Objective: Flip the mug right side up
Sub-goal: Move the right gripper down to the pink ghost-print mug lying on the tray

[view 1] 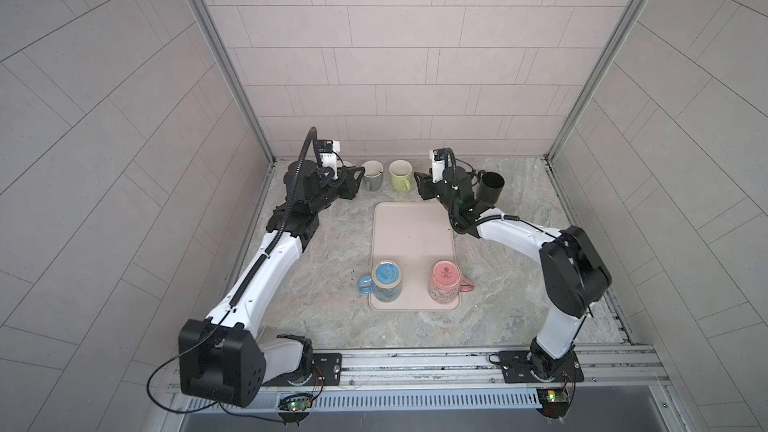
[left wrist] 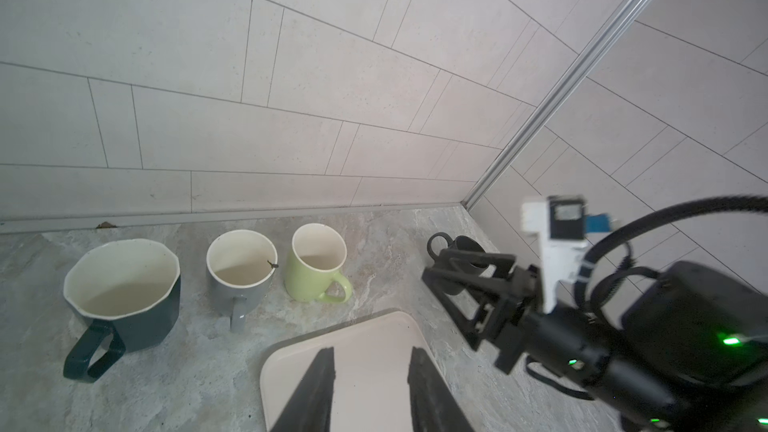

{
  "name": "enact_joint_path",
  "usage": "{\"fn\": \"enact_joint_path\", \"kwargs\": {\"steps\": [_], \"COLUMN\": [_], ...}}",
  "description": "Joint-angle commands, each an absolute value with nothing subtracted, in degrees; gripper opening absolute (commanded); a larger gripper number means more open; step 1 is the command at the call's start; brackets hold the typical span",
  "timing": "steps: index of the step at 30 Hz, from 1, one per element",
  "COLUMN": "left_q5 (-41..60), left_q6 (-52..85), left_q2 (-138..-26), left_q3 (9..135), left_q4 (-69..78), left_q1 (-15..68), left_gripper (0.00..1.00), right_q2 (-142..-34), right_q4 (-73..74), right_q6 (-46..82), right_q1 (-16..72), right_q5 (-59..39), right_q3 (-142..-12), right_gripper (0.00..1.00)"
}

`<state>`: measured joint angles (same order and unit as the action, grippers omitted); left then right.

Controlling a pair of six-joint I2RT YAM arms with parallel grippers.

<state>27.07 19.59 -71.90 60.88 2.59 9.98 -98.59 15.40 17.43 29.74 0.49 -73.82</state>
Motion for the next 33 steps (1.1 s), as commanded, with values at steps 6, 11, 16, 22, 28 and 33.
{"fn": "enact_joint_path", "kwargs": {"steps": [6,11,16,22,28,33], "left_q5": [23.70,21.59,20.39,21.09,21.26,21.43], "left_q6": [22.31,20.34,20.77,21.77,22.12,23.19], "left_q2": [-70.39,-70.05,-69.52,-68.75,-68.46,-68.06], "left_q3": [64.21,65.57,64.32,63.59,63.51,62.94], "left_q4": [-6.57,-12.71,-13.79,-13.89,-13.71,-13.32], "left_q1": [9.49,9.44,9.42,9.42,9.47,9.48], "left_gripper": [0.37,0.37,0.37,0.37,0.37,0.37], "right_q2": [-88.96,-83.42,-77.59,-68.16,-61.24,-61.12], "right_q4": [-34.11,-48.85,-54.00,-54.34,-53.97,-52.29], "right_q6": [20.40,27.76,36.22,47.68,58.46,65.11], "right_q1": [28.57,24.17,18.66,14.32,13.21,12.01], "right_q5": [-4.22,-9.58,-19.97,-27.62,-34.51,-39.86], "right_q3": [-85.11,-86.03,-79.93,-64.12,-51.51,-47.45], "right_gripper": [0.60,0.69,0.71,0.72,0.73,0.73]}}
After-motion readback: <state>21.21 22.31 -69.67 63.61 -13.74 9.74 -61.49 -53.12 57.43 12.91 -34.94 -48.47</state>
